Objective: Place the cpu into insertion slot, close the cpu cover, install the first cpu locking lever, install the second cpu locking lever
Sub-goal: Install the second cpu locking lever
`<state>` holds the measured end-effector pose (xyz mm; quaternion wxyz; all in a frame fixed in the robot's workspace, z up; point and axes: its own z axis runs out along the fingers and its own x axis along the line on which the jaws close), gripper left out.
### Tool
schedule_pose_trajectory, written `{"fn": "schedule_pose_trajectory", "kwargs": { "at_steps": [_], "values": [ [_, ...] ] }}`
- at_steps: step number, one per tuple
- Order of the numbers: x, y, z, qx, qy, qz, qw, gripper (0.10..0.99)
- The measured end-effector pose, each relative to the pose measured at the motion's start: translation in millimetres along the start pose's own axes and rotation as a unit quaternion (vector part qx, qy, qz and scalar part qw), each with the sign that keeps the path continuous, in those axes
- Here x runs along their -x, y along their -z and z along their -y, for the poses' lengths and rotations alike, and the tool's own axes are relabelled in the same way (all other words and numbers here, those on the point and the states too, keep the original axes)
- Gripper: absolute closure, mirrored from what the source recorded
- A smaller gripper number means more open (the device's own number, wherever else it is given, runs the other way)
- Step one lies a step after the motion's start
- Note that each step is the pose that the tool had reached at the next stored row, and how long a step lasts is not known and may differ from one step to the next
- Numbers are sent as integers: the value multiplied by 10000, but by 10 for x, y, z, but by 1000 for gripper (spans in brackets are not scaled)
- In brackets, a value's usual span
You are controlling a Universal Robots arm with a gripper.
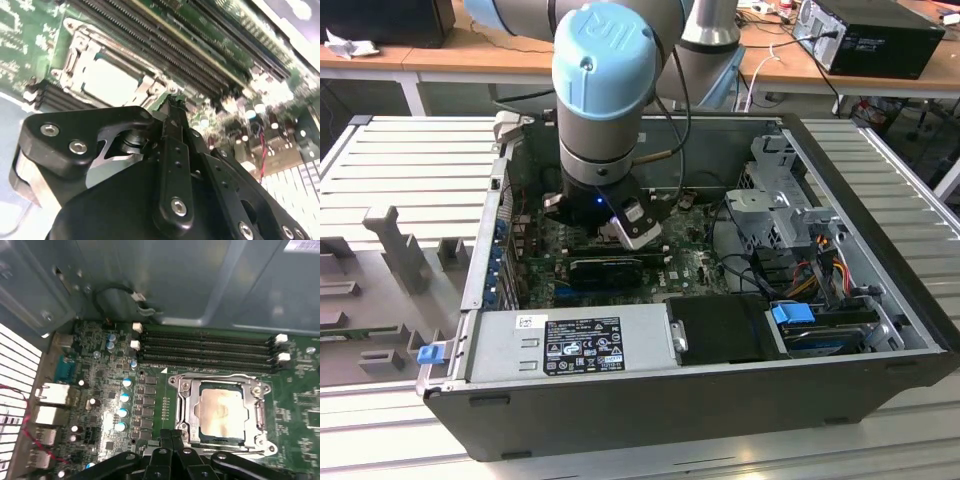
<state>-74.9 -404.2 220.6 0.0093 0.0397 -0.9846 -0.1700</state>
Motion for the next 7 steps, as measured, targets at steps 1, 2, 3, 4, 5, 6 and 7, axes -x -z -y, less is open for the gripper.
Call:
{"fn": "schedule_pose_trajectory", "kwargs": {
  "at_steps": [1,2,3,4,5,6,7],
  "values": [
    [0,24,-9,0,-1,-1,10000,980],
    [0,59,-21,0,-1,-1,10000,980],
    [-1,112,-40,2,-1,-2,10000,980],
    [-1,165,-58,7,-1,-1,10000,980],
    [-1,208,-74,7,-1,-2,10000,980],
    [-1,226,-81,8,-1,-1,10000,980],
    [-1,226,-81,9,-1,-1,10000,980]
  ]
}}
